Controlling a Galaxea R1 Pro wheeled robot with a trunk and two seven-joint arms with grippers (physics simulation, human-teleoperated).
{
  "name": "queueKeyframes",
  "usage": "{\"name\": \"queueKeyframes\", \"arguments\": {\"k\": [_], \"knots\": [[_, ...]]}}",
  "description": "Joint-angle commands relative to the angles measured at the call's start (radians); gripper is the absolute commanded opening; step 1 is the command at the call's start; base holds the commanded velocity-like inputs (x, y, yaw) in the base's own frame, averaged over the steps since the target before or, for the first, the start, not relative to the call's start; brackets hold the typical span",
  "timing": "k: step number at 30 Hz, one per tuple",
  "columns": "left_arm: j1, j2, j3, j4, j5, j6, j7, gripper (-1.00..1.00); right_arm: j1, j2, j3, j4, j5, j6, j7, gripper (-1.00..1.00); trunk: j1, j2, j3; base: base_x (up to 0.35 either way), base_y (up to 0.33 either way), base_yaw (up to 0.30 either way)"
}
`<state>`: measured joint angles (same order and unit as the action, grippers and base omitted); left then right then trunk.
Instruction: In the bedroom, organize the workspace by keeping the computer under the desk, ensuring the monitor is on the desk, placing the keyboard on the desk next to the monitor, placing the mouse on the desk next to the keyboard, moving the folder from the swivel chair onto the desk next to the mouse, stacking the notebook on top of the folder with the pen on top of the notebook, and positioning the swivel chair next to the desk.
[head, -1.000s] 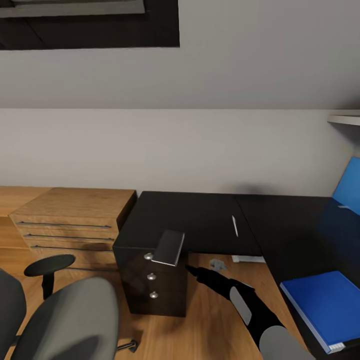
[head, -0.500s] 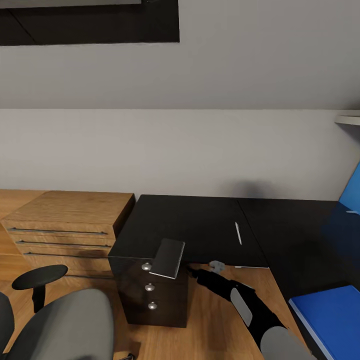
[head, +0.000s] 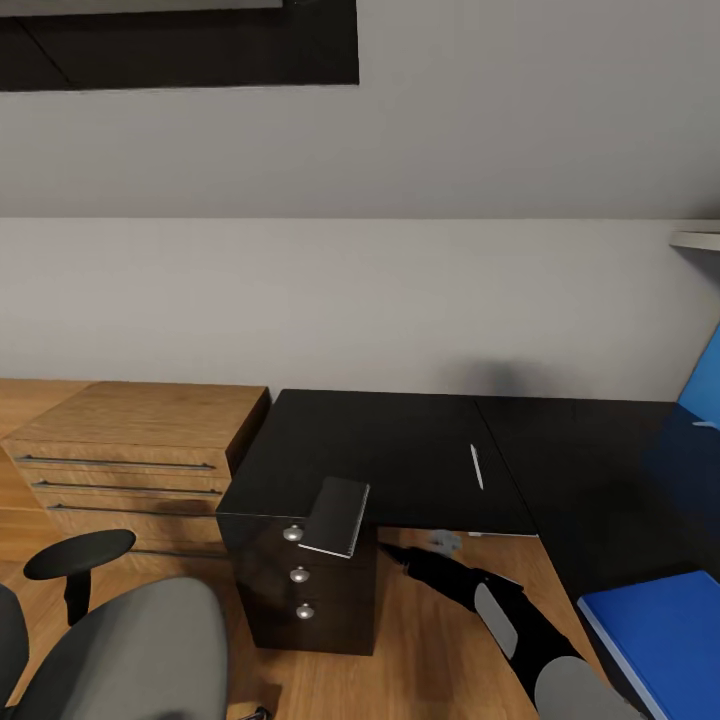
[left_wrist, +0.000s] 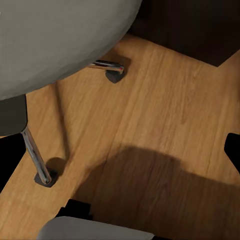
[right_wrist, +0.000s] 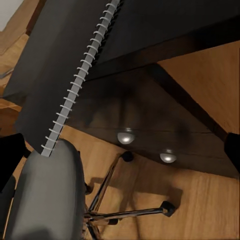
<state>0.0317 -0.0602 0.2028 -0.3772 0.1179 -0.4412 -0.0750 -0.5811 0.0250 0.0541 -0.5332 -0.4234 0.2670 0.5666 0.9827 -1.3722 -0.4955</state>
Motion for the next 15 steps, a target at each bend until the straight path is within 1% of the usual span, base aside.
{"name": "queueKeyframes", "arguments": {"k": [1,15], "knots": [[0.001,0.0,0.003,-0.002,0.01,0.001,-0.008,1.0,-0.001,-0.006,0.002,-0.001,-0.011,0.008,-0.001,1.0,0.0,-0.001,-0.001,0.0,0.0,0.0],[0.001,0.022,0.003,0.001,0.01,0.002,-0.008,1.0,-0.001,-0.004,0.003,0.0,-0.011,0.008,-0.001,1.0,0.0,-0.001,-0.001,0.0,0.0,0.0]]}}
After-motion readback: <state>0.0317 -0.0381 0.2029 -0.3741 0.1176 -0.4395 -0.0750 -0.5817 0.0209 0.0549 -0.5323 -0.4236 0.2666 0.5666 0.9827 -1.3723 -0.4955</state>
